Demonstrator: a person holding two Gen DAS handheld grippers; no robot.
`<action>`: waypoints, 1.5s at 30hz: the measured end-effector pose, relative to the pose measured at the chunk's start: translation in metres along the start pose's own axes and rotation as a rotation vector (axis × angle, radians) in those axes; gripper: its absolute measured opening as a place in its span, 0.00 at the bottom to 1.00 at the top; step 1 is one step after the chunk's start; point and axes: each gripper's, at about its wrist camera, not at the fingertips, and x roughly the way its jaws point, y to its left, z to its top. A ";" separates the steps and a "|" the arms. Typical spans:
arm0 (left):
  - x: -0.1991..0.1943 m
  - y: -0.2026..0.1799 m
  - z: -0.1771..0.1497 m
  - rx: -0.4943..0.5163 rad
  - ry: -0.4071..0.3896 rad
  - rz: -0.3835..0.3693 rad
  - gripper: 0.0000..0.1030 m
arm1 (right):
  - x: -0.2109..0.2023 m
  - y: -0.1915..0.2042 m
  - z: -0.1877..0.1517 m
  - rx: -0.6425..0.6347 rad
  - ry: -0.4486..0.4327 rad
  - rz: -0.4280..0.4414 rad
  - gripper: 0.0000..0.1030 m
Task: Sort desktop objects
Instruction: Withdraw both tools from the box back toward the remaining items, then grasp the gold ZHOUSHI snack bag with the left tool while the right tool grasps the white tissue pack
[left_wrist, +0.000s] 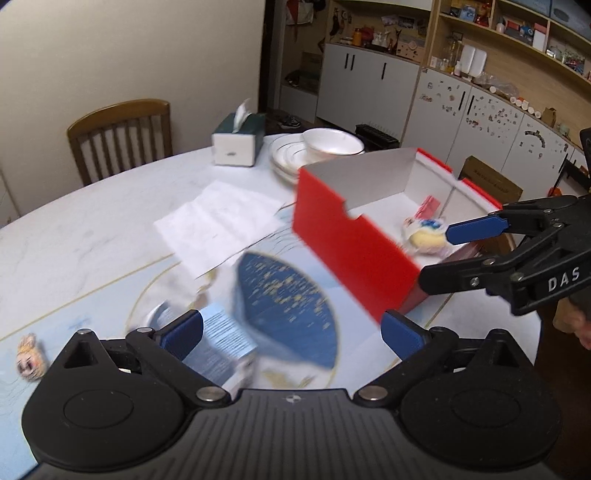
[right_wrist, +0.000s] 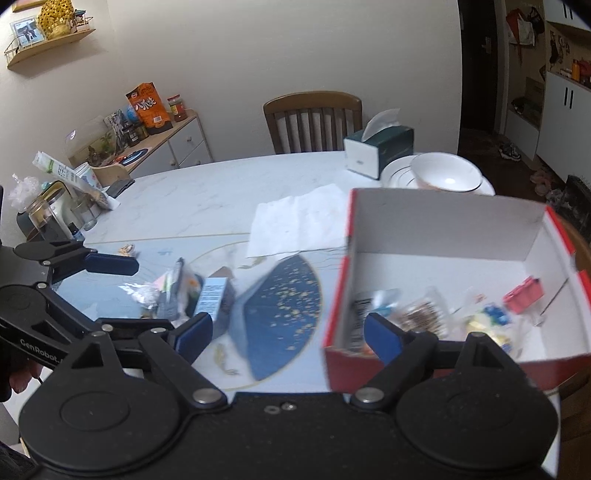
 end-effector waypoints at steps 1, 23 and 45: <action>-0.002 0.006 -0.004 0.000 0.003 0.005 1.00 | 0.002 0.006 -0.002 0.003 0.003 0.000 0.87; -0.003 0.087 -0.085 0.181 0.111 -0.143 1.00 | 0.057 0.090 0.003 0.008 0.066 -0.010 0.87; 0.031 0.104 -0.094 0.517 0.125 -0.286 1.00 | 0.136 0.139 0.023 -0.076 0.163 -0.017 0.82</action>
